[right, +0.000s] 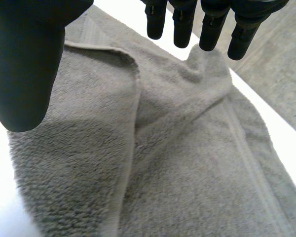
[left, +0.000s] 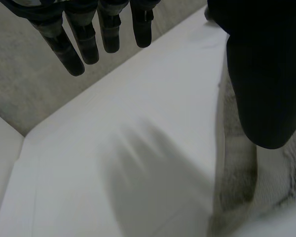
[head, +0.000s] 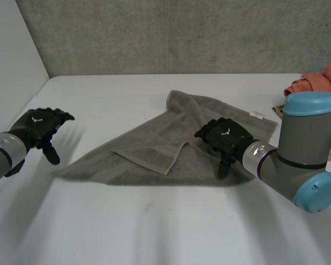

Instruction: Fold the laundry.

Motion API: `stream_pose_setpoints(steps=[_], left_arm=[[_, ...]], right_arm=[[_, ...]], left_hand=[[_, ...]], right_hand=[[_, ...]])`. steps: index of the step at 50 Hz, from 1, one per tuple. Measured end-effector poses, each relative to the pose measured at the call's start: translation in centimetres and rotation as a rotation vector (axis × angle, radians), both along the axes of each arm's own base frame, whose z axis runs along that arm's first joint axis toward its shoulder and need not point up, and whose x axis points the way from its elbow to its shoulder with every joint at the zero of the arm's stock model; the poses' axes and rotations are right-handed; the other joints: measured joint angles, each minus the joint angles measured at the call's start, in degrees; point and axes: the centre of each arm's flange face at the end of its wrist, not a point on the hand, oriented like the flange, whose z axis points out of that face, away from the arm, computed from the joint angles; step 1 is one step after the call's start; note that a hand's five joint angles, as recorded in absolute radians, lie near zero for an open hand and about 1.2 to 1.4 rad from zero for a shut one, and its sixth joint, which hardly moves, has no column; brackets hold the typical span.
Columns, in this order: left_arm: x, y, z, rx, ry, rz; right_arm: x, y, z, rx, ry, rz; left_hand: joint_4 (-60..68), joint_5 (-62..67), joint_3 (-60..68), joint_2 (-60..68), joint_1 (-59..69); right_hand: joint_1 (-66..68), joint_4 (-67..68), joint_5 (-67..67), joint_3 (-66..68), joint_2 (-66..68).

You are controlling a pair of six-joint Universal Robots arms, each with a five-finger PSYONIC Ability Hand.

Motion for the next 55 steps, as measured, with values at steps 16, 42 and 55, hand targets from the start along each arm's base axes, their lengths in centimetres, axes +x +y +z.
stream_pose_setpoints(steps=[16,42,55], left_arm=[[-9.9,1.9,2.9,0.018,0.055,-0.153],[-19.4,3.3,-4.2,0.070,-0.200,-0.380],[-20.1,3.3,-6.0,0.044,-0.263,-0.393]], right_arm=[[-0.4,-0.4,0.4,-0.021,0.007,-0.029],[-1.6,-1.7,0.2,-0.031,0.014,-0.067],[-1.5,-1.5,-0.3,-0.029,0.027,-0.058]], left_hand=[[3.25,1.53,2.36,2.92,2.81],[11.80,10.09,11.97,12.14,12.32],[20.23,18.76,19.49,19.61,20.86]], right_hand=[[0.00,0.00,0.00,0.00,0.00],[0.00,0.00,0.00,0.00,0.00],[0.00,0.00,0.00,0.00,0.00]])
